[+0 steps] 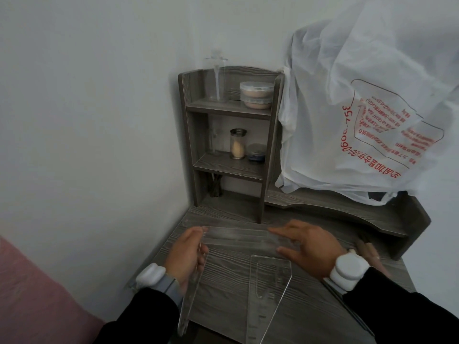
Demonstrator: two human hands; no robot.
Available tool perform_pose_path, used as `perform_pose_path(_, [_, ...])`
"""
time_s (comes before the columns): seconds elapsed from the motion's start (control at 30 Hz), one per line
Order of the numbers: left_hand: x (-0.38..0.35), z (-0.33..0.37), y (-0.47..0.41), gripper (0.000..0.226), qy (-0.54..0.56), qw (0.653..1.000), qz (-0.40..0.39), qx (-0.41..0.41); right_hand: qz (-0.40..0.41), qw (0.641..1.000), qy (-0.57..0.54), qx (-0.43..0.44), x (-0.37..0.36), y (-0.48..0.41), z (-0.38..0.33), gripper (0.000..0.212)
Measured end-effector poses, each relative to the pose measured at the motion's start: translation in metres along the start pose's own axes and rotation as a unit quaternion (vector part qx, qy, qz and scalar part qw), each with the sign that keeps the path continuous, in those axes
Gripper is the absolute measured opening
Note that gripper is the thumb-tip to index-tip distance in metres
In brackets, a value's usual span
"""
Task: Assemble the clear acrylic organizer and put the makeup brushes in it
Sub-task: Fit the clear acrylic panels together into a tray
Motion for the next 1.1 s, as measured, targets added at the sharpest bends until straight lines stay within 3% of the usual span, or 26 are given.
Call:
perform_pose_path(0.67, [0.002,0.008,-0.006,0.017,-0.080,0.992,0.067,-0.067,-0.009,0.999,0.031,0.005,0.001,-0.002,0.003,0.048])
perform_pose_path(0.97, [-0.002,0.004,-0.002,0.047,-0.016,0.999,0.042,-0.006,0.018,1.000,-0.015,-0.016,0.011,-0.003,0.009,0.046])
perform_pose_path(1.1, [-0.003,0.004,-0.001,0.047,-0.008,0.999,0.034,0.004,0.011,1.000,-0.009,-0.013,0.009,-0.003,0.006,0.046])
Point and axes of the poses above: each hand's wrist, its own y-axis away from the middle knuckle, its own x-axis out of the back of the hand, z = x × y, the point moved 10 cm from there along -y, towards the middle knuckle, and after that the axes turned 9 degrees about z, right-handed, at the moved point
